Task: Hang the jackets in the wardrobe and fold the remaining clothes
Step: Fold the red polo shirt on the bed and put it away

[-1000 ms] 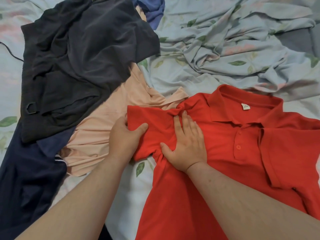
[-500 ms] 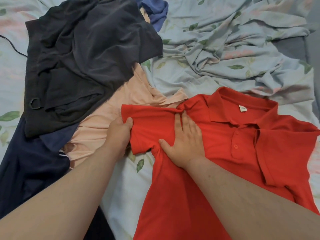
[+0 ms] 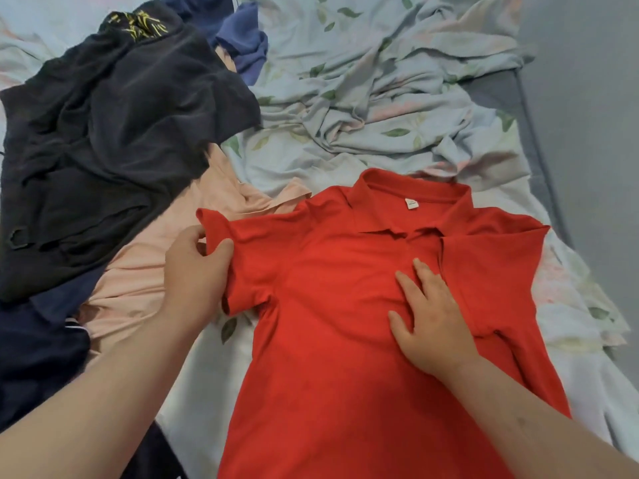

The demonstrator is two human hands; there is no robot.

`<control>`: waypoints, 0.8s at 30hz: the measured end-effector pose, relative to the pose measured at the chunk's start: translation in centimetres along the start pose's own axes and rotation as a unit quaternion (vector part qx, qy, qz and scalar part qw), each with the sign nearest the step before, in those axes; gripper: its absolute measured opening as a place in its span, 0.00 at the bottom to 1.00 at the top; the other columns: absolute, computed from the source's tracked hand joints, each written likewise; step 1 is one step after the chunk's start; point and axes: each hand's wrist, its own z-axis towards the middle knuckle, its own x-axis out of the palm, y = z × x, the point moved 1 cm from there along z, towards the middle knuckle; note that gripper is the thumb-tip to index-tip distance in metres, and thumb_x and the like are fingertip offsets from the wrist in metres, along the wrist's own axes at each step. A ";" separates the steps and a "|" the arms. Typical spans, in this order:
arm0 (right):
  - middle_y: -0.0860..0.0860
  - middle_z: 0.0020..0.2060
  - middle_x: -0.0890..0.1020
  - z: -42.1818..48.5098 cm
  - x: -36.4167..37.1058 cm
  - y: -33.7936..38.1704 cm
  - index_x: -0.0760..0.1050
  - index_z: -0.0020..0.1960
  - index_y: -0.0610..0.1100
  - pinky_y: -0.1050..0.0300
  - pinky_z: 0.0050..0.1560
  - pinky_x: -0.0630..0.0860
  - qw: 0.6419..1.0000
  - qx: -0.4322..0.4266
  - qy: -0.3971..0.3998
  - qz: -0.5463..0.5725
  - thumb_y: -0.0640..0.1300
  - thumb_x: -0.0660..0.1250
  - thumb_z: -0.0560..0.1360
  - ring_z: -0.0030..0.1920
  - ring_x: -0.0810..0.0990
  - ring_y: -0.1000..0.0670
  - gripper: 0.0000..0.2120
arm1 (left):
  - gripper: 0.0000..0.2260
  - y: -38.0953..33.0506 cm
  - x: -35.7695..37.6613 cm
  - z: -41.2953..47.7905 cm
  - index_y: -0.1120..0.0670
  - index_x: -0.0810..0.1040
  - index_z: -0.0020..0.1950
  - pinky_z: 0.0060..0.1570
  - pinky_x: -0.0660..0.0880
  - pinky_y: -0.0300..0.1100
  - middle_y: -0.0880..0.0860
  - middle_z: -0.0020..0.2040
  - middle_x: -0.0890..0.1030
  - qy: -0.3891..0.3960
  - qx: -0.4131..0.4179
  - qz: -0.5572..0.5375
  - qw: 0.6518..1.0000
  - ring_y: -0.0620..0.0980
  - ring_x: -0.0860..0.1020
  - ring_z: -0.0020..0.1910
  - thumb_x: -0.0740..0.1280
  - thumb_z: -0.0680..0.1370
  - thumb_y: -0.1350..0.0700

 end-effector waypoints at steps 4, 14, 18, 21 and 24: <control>0.43 0.76 0.64 0.8 -0.1 -0.3 0.69 0.74 0.45 0.52 0.77 0.53 0.998 0.034 0.022 0.038 0.48 0.68 0.76 0.76 0.62 0.42 0.28 | 0.15 -5.2 4.4 -3.5 0.43 0.78 0.57 0.40 0.72 0.30 0.39 0.42 0.80 0.037 0.121 0.021 0.992 0.38 0.77 0.38 0.67 0.73 0.56; 0.44 0.50 0.83 -0.6 -5.0 -2.2 0.81 0.52 0.37 0.57 0.58 0.73 0.970 0.006 -0.141 0.198 0.42 0.67 0.72 0.52 0.81 0.44 0.12 | 0.17 -5.6 13.5 -9.0 0.55 0.77 0.63 0.61 0.70 0.48 0.56 0.61 0.79 0.322 0.203 0.282 0.881 0.56 0.76 0.62 0.60 0.82 0.46; 0.44 0.50 0.83 1.1 -7.0 -5.9 0.81 0.54 0.38 0.55 0.59 0.73 0.980 -0.009 -0.146 0.137 0.38 0.68 0.71 0.52 0.81 0.44 0.12 | 0.13 -6.8 11.6 -5.7 0.56 0.81 0.59 0.55 0.71 0.48 0.56 0.54 0.83 0.193 0.346 0.267 0.879 0.59 0.79 0.54 0.64 0.78 0.54; 0.43 0.58 0.80 3.4 -7.6 -9.4 0.78 0.62 0.38 0.50 0.65 0.70 0.995 0.024 -0.056 0.074 0.40 0.69 0.73 0.59 0.77 0.42 0.17 | 0.25 -6.9 11.4 -0.8 0.54 0.78 0.65 0.59 0.71 0.51 0.54 0.61 0.80 0.218 0.382 0.435 0.786 0.58 0.77 0.59 0.66 0.71 0.44; 0.42 0.72 0.68 3.4 -6.3 -11.3 0.66 0.75 0.41 0.48 0.74 0.61 0.995 0.041 0.083 -0.034 0.49 0.65 0.77 0.73 0.66 0.43 0.29 | 0.32 -4.5 12.4 1.1 0.49 0.63 0.78 0.76 0.50 0.50 0.53 0.77 0.63 0.270 0.296 0.559 0.726 0.55 0.59 0.76 0.60 0.77 0.36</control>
